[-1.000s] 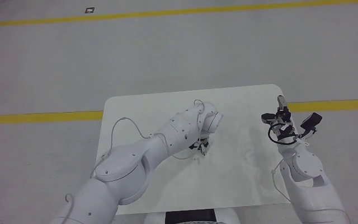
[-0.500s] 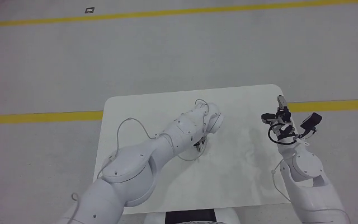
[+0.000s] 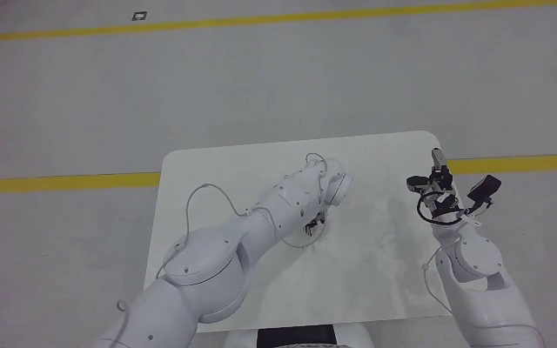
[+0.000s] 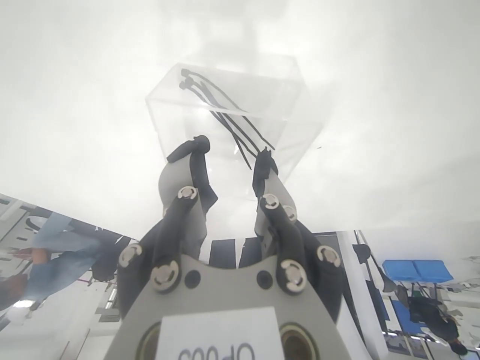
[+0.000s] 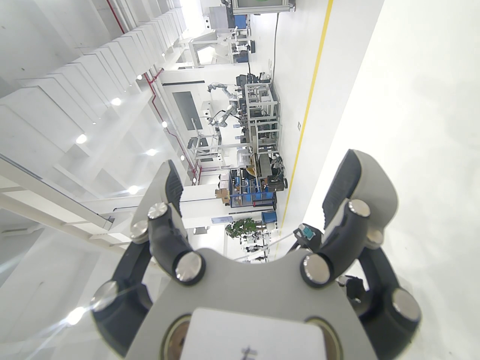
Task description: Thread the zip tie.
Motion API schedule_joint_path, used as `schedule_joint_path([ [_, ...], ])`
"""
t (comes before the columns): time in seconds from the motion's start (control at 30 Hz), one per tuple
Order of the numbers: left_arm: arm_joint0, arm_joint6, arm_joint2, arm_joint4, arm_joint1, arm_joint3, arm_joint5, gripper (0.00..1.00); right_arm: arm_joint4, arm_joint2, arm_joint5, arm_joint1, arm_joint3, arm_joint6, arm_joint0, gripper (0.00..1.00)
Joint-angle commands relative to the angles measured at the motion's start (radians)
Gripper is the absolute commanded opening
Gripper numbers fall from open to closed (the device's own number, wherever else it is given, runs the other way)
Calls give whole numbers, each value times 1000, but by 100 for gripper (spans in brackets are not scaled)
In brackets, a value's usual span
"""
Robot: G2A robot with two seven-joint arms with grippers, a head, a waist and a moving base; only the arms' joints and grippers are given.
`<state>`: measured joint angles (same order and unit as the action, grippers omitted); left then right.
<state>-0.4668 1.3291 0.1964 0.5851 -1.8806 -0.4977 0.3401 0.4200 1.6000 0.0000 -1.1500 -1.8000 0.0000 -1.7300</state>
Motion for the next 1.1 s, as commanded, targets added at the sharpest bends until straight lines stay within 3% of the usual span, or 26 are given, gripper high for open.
schedule_joint_path([
  [0.0, -6, -22, 5, -7, -4, 16, 0, 26, 0, 0, 0, 0, 0, 0, 0, 100],
  [0.13, -18, -53, 10, -14, -9, 38, 0, 19, 0, 0, 0, 0, 0, 0, 0, 100],
  [0.53, -36, -130, 26, -29, -17, 72, 0, 25, 0, 0, 0, 0, 0, 0, 0, 100],
  [0.8, -43, -135, 31, -34, -18, 78, 0, 24, 0, 0, 0, 0, 0, 0, 0, 100],
  [0.9, -44, -132, 31, -34, -18, 77, -1, 19, 0, 0, 0, 0, 0, 0, 0, 100],
  [1.07, -44, -126, 29, -32, -18, 79, 0, 0, 0, 0, 0, 0, 0, 0, 0, 100],
])
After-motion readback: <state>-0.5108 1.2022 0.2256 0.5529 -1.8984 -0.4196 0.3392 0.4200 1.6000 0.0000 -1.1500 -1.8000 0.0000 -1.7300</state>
